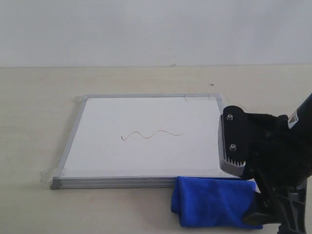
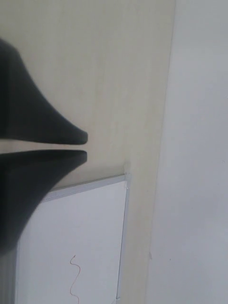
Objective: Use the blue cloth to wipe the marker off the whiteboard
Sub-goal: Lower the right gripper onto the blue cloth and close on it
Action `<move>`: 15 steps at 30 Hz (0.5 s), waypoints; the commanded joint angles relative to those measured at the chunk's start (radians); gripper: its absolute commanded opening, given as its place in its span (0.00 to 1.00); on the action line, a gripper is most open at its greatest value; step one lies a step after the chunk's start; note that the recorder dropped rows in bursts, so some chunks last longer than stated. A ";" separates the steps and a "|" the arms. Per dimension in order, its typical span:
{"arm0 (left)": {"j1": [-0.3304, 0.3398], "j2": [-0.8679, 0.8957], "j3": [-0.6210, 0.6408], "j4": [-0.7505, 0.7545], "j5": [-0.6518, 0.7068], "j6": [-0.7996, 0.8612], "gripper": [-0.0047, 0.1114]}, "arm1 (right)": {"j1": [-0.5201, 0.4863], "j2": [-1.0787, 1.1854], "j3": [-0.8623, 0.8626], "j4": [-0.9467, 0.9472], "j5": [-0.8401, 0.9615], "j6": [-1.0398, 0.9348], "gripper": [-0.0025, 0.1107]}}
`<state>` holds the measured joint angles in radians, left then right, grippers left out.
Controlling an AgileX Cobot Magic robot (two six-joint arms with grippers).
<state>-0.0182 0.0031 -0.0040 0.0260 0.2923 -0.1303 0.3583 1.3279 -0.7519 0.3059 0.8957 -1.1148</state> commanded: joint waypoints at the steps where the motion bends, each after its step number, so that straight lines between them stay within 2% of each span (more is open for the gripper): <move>1: -0.003 -0.003 0.004 -0.008 0.003 0.005 0.08 | 0.000 0.011 0.054 0.022 -0.115 -0.149 0.60; 4: -0.003 -0.003 0.004 -0.008 0.003 0.005 0.08 | 0.002 0.011 0.078 0.054 -0.161 -0.247 0.60; 15: -0.003 -0.003 0.004 -0.008 0.003 0.005 0.08 | 0.002 0.011 0.135 0.096 -0.287 -0.296 0.60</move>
<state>-0.0182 0.0031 -0.0040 0.0260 0.2923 -0.1303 0.3588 1.3417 -0.6225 0.3734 0.6199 -1.3973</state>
